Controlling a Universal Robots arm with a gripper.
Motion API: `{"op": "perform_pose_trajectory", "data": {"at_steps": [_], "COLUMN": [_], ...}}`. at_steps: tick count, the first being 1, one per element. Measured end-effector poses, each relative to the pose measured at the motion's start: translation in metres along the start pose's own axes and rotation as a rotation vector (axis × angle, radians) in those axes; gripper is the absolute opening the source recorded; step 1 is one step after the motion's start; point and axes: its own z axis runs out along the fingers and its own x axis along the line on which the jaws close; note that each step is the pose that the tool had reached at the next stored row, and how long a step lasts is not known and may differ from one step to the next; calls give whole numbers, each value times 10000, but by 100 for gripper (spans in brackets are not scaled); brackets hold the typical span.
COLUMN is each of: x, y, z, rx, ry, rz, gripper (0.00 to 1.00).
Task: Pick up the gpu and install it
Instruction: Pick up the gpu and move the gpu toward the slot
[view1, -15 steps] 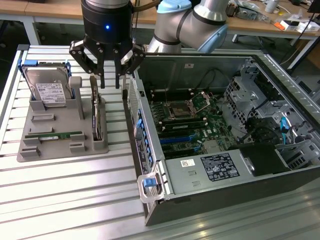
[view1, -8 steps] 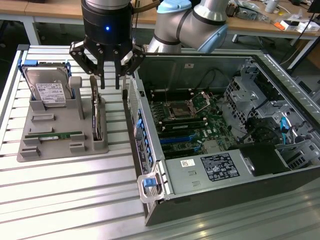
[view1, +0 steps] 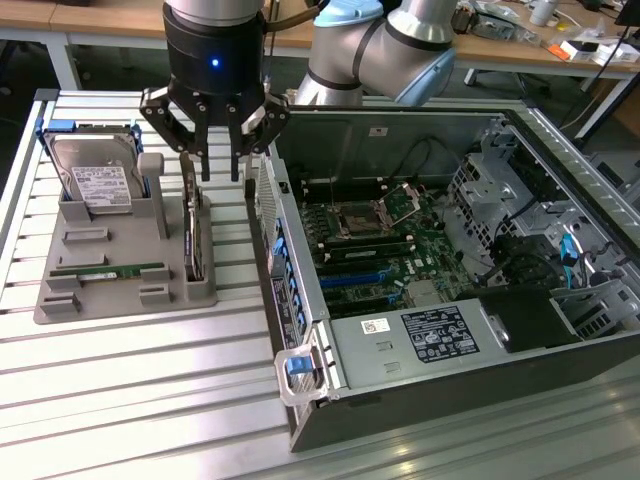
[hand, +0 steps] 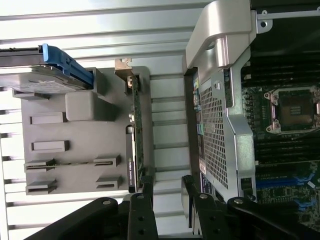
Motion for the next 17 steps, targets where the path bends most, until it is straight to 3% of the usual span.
{"op": "perform_pose_trajectory", "data": {"at_steps": [17], "x": [11], "y": [-4], "z": [77], "rx": [0], "ry": [1], "rz": [-1], "gripper": [36]}}
